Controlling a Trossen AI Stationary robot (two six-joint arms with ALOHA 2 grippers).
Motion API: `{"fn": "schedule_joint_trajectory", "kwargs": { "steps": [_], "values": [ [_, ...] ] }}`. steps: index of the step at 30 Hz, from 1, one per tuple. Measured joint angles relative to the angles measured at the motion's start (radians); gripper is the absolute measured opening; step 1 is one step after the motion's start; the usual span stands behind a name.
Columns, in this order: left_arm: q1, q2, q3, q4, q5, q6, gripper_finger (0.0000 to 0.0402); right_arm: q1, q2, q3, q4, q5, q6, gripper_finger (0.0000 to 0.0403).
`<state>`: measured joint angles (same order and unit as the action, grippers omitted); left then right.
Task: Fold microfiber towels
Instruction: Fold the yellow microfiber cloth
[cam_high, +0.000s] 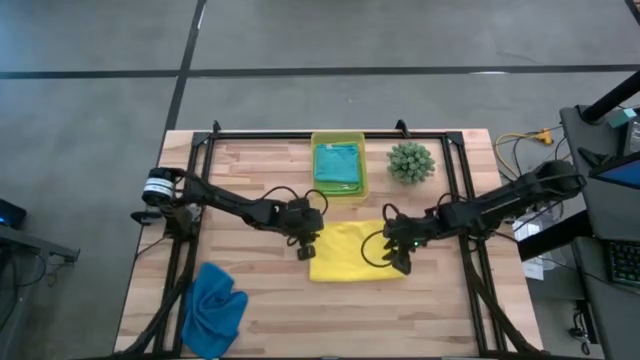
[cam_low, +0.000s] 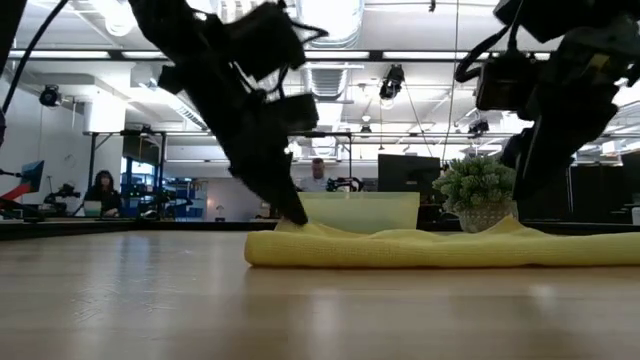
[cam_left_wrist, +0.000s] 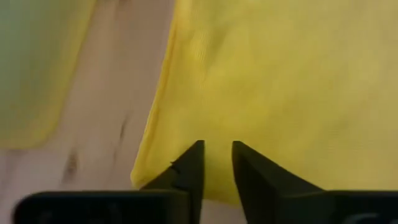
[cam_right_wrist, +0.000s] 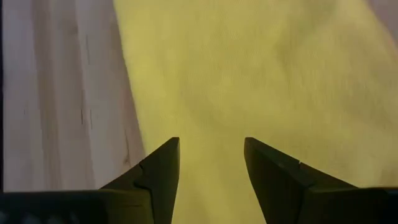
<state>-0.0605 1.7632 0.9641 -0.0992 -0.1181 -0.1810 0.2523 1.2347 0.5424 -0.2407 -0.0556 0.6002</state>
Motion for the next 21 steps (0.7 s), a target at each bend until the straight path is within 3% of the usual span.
{"fn": "schedule_joint_trajectory", "kwargs": {
  "steps": [6, 12, 21],
  "values": [
    [0.01, 0.006, -0.005, -0.04, -0.006, -0.02, 0.0004, 0.044, -0.008, -0.001, 0.013, 0.0, 0.095, 0.0161],
    [0.008, 0.003, -0.007, -0.07, 0.015, -0.047, 0.0012, 0.093, 0.01, -0.001, 0.012, 0.0, 0.106, 0.0149],
    [-0.016, 0.005, -0.03, -0.095, 0.169, -0.293, 0.0013, 0.11, 0.046, -0.001, 0.013, 0.004, 0.224, 0.0148]
  ]
}}
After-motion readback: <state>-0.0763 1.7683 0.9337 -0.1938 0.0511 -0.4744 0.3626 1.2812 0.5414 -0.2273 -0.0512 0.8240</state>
